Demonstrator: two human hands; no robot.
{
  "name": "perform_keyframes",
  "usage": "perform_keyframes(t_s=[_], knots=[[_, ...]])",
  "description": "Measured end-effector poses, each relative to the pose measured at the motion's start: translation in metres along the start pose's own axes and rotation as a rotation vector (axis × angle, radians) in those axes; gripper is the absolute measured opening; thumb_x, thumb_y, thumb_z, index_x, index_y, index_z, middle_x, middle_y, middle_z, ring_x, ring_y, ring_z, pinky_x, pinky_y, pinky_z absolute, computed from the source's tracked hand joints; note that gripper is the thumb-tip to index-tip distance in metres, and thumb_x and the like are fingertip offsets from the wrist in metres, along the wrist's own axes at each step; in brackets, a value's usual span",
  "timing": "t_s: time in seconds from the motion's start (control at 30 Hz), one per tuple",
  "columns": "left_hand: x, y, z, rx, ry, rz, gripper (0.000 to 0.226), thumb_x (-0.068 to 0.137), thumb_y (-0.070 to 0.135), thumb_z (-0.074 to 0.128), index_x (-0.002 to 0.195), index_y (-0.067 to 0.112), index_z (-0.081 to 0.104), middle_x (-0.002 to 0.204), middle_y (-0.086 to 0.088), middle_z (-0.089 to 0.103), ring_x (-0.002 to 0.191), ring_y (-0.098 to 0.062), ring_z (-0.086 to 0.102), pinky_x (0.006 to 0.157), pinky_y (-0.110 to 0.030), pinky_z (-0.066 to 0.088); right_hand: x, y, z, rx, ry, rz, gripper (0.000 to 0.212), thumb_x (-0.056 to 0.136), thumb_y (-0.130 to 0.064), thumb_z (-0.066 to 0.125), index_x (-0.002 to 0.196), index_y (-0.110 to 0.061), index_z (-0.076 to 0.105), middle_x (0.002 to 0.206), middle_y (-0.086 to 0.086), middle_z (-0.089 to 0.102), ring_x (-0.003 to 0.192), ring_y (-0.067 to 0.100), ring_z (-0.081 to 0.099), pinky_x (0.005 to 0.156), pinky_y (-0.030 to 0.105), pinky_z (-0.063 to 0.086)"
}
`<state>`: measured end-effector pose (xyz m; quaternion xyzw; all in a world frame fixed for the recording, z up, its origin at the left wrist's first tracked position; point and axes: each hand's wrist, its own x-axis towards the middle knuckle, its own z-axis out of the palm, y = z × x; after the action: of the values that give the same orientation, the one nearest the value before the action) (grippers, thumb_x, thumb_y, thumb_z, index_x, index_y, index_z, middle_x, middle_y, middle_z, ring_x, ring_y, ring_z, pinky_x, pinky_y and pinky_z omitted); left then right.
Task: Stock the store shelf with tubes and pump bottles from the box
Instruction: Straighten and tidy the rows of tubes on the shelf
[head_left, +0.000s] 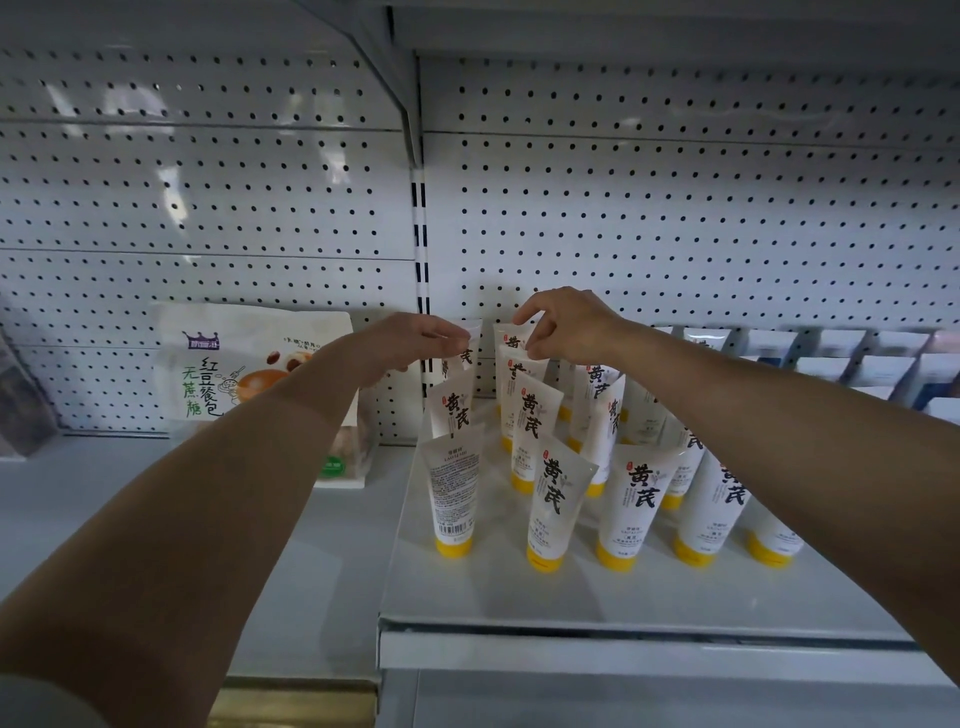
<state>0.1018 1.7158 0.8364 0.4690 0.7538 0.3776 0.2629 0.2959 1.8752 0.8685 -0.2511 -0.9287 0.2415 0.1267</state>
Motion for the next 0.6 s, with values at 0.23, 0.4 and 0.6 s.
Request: perform_keyframes(t_s=[0.23, 0.4, 0.6], knots=[[0.002, -0.006, -0.003, 0.019, 0.034, 0.001, 0.033, 0.085, 0.02, 0.075, 0.116, 0.026, 0.07, 0.105, -0.001, 0.071, 0.095, -0.014, 0.061, 0.072, -0.028, 0.04, 0.0, 0.003, 0.003, 0.009, 0.011, 0.011, 0.043, 0.082, -0.01, 0.079, 0.12, -0.024, 0.065, 0.095, -0.003, 0.075, 0.092, 0.011, 0.067, 0.072, 0.024, 0.049], [0.004, -0.005, 0.008, 0.033, 0.144, 0.028, 0.024, 0.078, 0.017, 0.081, 0.1, 0.014, 0.073, 0.077, 0.005, 0.07, 0.071, -0.01, 0.059, 0.064, -0.024, 0.043, -0.001, 0.002, 0.003, -0.01, 0.017, 0.002, 0.044, 0.083, -0.008, 0.078, 0.122, -0.022, 0.065, 0.094, -0.003, 0.075, 0.086, 0.007, 0.066, 0.062, 0.019, 0.045], [0.008, -0.007, 0.012, 0.054, 0.152, 0.046, 0.017, 0.077, 0.016, 0.082, 0.092, 0.016, 0.072, 0.085, -0.005, 0.073, 0.073, -0.015, 0.06, 0.067, -0.027, 0.044, -0.002, 0.002, 0.003, -0.026, 0.025, -0.01, 0.044, 0.083, -0.005, 0.077, 0.123, -0.02, 0.065, 0.093, -0.003, 0.075, 0.085, 0.007, 0.066, 0.062, 0.018, 0.045]])
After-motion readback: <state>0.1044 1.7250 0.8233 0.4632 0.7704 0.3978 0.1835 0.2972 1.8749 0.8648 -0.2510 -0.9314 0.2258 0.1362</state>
